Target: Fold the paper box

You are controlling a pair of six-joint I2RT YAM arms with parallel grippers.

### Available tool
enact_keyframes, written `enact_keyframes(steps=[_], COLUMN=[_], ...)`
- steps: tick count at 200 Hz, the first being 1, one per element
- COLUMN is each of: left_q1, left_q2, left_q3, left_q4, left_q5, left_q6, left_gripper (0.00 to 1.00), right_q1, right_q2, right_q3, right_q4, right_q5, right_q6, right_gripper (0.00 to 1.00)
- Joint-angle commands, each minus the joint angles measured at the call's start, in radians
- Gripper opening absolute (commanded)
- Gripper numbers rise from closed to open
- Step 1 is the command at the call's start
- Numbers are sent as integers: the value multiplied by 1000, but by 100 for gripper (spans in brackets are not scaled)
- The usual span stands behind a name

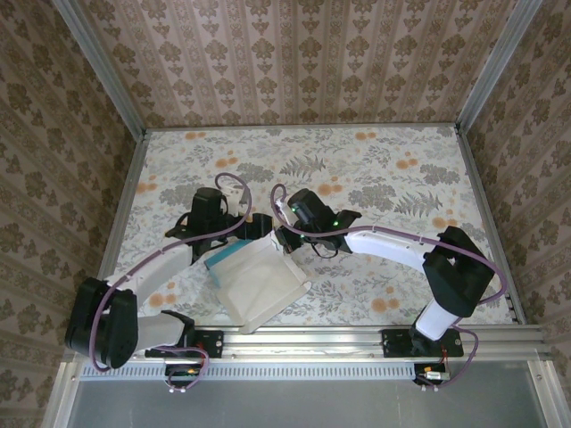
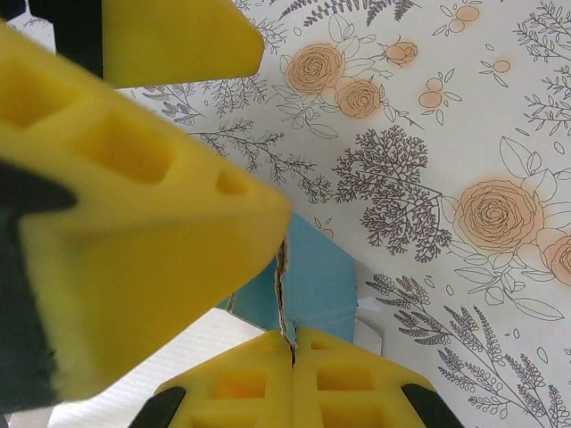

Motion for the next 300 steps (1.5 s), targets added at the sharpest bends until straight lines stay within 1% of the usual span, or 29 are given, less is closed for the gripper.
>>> enact_keyframes(steps=[1,39,133,155,180,197,221,238,266,300], left_q1=[9,9,9,9,9,8,6,3,-2,-11], left_q2=[17,63,133,129,124,117,110,105,100,102], left_q3=[-15,-21,-43,-49,-57,-64,-73,-80,-88,-91], left_q4=[97,142,163,168,174,182,191,193,205,220], left_q5=[31,65,62,62,62,62,59,55,45,31], left_q6=[-24,-31,-18,-21,-23,-31,-35,-36,-45,-55], left_gripper=[96,96,96,96,96,96,96,97,97,97], right_q1=[10,11,11,11,12,12,24,42,95,176], right_q2=[22,22,6,-6,-52,-108,-196,-240,-238,-128], right_q3=[-18,-25,-35,-40,-58,-95,-192,-261,-361,-382], right_q4=[7,7,12,13,16,26,65,79,158,249], right_q5=[13,18,23,21,20,17,22,56,93,138], right_q6=[5,7,12,18,42,78,158,242,391,516], right_gripper=[2,2,5,9,19,24,33,35,37,39])
